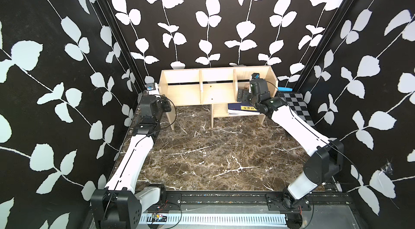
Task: Wipe the bookshelf clean with a cloth
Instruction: Wipe the dust from the shelf.
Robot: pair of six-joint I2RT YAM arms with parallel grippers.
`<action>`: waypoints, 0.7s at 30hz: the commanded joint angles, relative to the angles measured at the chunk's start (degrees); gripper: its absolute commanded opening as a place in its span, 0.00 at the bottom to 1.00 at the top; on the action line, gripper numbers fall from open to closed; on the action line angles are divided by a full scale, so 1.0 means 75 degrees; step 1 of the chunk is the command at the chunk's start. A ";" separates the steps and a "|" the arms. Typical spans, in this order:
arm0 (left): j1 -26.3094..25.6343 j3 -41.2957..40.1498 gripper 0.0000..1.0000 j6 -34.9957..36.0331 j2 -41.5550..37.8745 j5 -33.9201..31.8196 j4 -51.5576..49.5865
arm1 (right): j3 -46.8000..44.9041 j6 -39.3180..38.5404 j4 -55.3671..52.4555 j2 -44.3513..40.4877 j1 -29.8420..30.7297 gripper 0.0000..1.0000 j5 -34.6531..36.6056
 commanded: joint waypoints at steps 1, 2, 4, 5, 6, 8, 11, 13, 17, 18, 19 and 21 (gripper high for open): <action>0.0051 0.0008 0.00 -0.1340 0.0053 0.0615 -0.0469 | -0.0125 0.0351 -0.0693 -0.0707 -0.0049 1.00 0.0365; 0.0051 0.0003 0.00 -0.1337 0.0051 0.0533 -0.0499 | -0.0056 0.0330 -0.0754 -0.0811 -0.0052 1.00 0.0387; 0.0061 0.0079 0.00 -0.1370 0.0082 0.0525 -0.0584 | 0.0118 0.0261 -0.0821 -0.0961 -0.0046 1.00 0.0230; 0.0065 0.0100 0.00 -0.1407 0.0086 0.0585 -0.0589 | 0.0156 0.0241 -0.0829 -0.1016 -0.0052 0.99 0.0181; 0.0067 0.0084 0.00 -0.1405 0.0070 0.0659 -0.0549 | 0.0175 0.0299 -0.0865 -0.1065 -0.0058 0.99 0.0254; 0.0056 0.0003 0.00 -0.1407 0.0031 0.0658 -0.0460 | 0.0116 0.0375 -0.0871 -0.1098 -0.0074 0.99 0.0565; 0.0068 0.0067 0.00 -0.1418 0.0072 0.0619 -0.0544 | 0.0140 0.0857 -0.1018 -0.0932 -0.0282 0.99 0.0947; 0.0062 0.0070 0.00 -0.1430 0.0066 0.0727 -0.0530 | 0.0187 0.1088 -0.0937 -0.0690 -0.0481 0.99 0.0472; 0.0062 0.0059 0.00 -0.1396 0.0027 0.0656 -0.0535 | 0.0694 0.1255 -0.1140 0.0122 -0.0540 1.00 0.0289; 0.0062 0.0068 0.00 -0.1411 0.0038 0.0698 -0.0539 | 0.0792 0.1244 -0.1134 0.0320 -0.0543 0.98 0.0338; 0.0058 0.0054 0.00 -0.1453 0.0039 0.0781 -0.0507 | 0.0918 0.1227 -0.1143 0.0546 -0.0550 0.94 0.0337; 0.0062 0.0020 0.00 -0.1518 0.0059 0.0869 -0.0437 | 0.1297 0.1154 -0.1242 0.1055 -0.0577 0.66 0.0041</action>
